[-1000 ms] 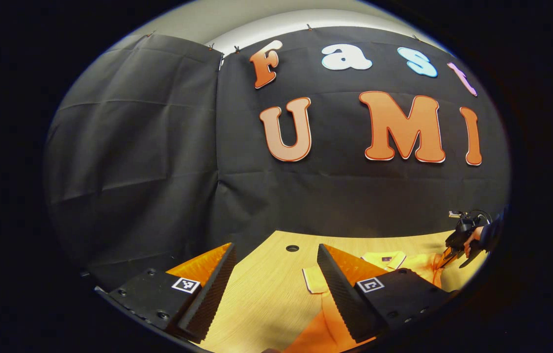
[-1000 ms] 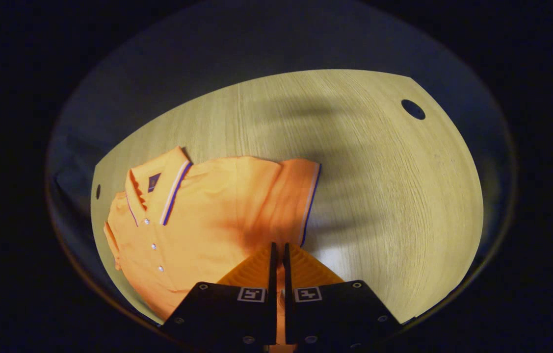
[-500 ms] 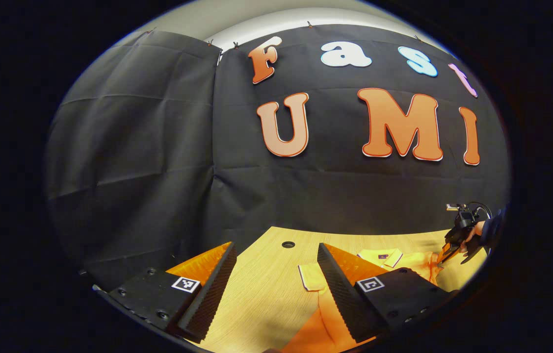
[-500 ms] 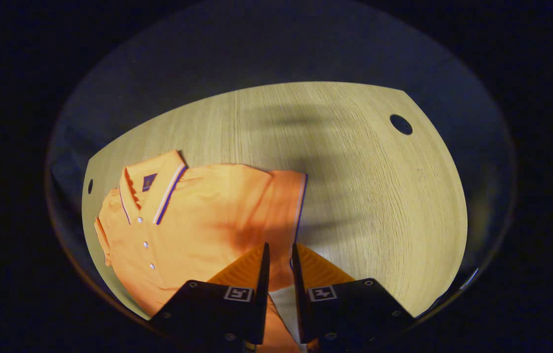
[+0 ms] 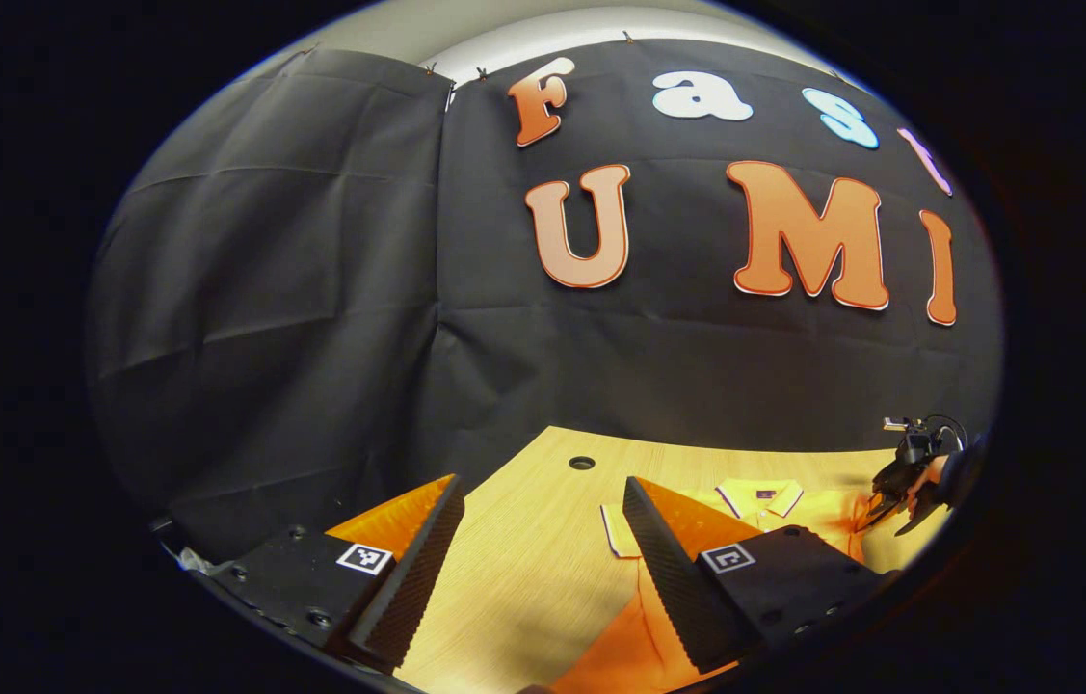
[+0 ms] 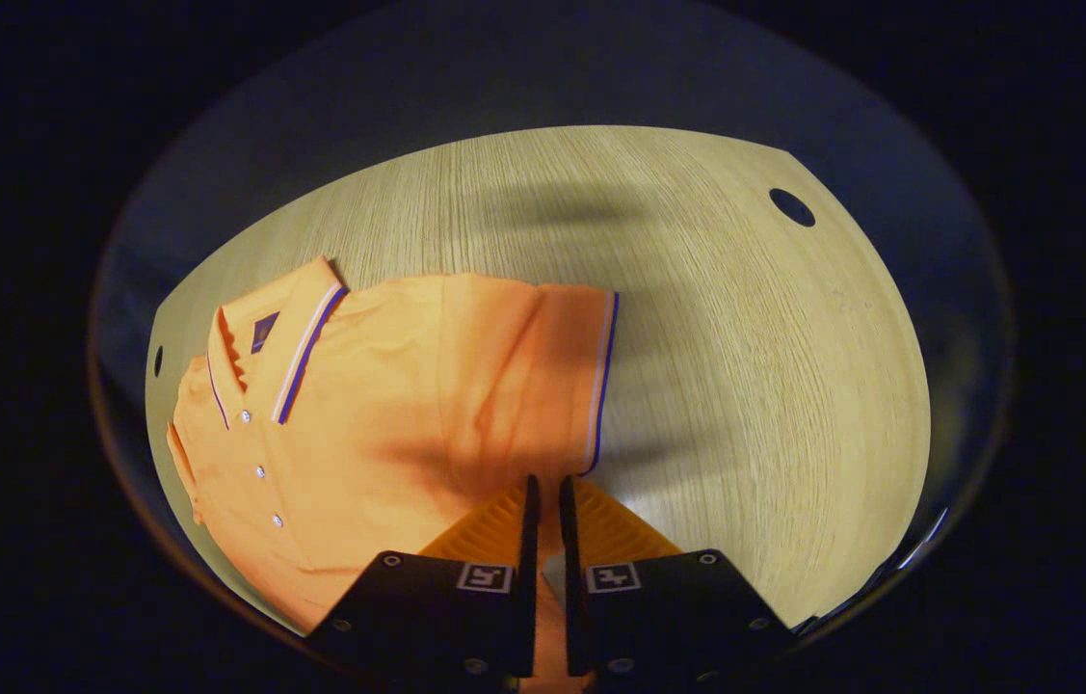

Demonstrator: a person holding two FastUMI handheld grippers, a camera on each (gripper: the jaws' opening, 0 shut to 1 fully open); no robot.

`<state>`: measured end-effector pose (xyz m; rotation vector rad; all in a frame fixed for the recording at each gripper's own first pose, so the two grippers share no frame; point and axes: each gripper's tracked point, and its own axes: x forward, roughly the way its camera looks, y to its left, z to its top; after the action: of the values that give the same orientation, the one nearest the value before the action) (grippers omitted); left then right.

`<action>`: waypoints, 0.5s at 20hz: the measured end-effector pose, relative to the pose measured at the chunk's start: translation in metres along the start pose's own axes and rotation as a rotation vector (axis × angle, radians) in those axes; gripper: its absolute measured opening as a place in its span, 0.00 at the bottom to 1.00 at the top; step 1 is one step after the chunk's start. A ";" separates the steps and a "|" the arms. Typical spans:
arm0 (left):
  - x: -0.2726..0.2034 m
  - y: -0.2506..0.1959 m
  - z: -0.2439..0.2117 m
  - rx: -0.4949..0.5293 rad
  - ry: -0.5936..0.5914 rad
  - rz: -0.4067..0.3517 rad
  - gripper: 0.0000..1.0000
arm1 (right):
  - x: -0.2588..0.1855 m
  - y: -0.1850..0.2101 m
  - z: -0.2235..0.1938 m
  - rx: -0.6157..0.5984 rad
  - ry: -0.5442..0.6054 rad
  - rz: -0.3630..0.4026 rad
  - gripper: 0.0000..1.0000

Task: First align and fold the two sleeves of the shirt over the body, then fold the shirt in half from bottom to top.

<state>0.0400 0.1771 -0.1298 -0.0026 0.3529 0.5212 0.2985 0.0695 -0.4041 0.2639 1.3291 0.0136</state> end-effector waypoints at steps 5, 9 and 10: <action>0.001 0.002 -0.002 -0.011 -0.005 -0.012 1.00 | -0.041 0.043 0.020 0.016 -0.071 0.220 0.09; 0.004 0.004 -0.006 -0.020 0.004 -0.021 1.00 | -0.052 0.065 0.027 -0.046 -0.132 0.238 0.04; 0.004 0.005 -0.005 -0.017 0.003 -0.024 1.00 | -0.048 0.057 0.027 -0.049 -0.127 0.197 0.04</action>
<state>0.0387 0.1831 -0.1347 -0.0238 0.3506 0.5009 0.3203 0.1117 -0.3409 0.3477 1.1706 0.1928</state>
